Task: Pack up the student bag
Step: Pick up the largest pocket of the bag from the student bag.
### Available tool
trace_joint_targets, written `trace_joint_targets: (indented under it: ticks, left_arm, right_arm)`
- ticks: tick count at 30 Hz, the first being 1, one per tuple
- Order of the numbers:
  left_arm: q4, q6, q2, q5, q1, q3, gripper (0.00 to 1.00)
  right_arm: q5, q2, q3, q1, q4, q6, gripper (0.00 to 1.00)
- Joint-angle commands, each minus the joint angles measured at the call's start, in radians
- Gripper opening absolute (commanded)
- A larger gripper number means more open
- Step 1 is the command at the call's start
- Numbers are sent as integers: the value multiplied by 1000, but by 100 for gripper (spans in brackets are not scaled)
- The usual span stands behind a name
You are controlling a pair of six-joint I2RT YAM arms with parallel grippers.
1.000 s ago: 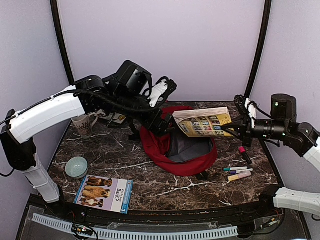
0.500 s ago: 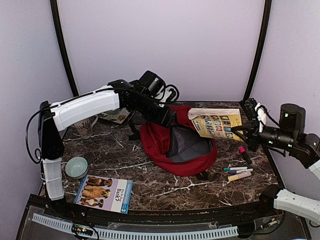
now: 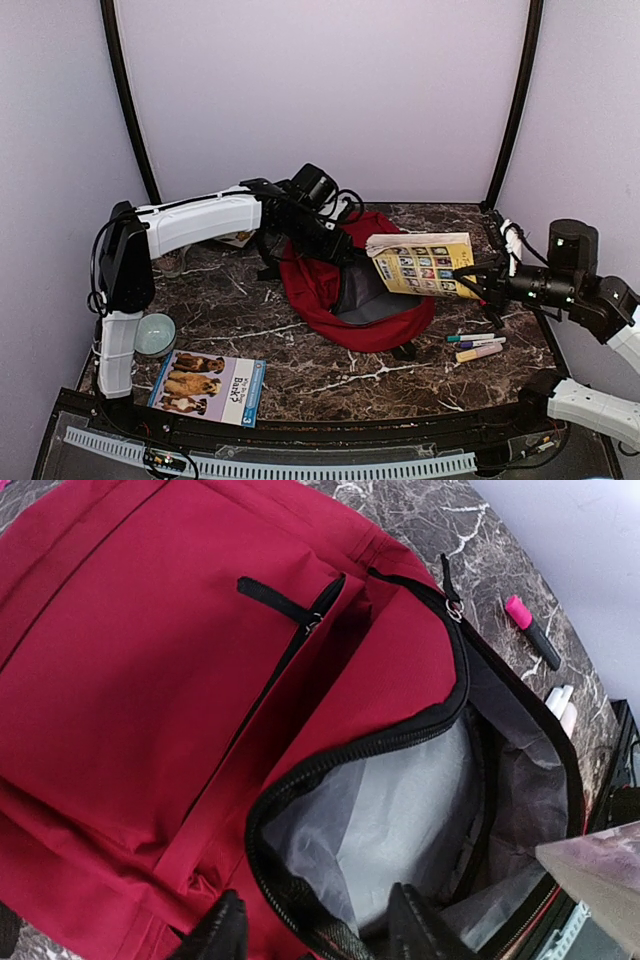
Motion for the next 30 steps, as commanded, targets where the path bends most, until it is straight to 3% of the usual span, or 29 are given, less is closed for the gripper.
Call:
trace_joint_targets:
  ticks: [1, 6, 10, 19, 30]
  left_arm:
    - [32, -11, 25, 25, 7, 10, 43]
    - [36, -5, 41, 35, 7, 4, 29]
    - [33, -11, 43, 37, 7, 10, 0]
    - [-16, -79, 14, 73, 5, 94, 0]
    - [-34, -107, -39, 107, -12, 143, 0]
  right_arm:
    - [-67, 47, 2, -2, 32, -137, 0]
    - [-51, 93, 9, -1, 14, -298, 0]
    - [-84, 123, 7, 2, -9, -407, 0]
    - [9, 195, 23, 28, -50, -615, 0]
    - [155, 243, 0, 77, 65, -649, 0]
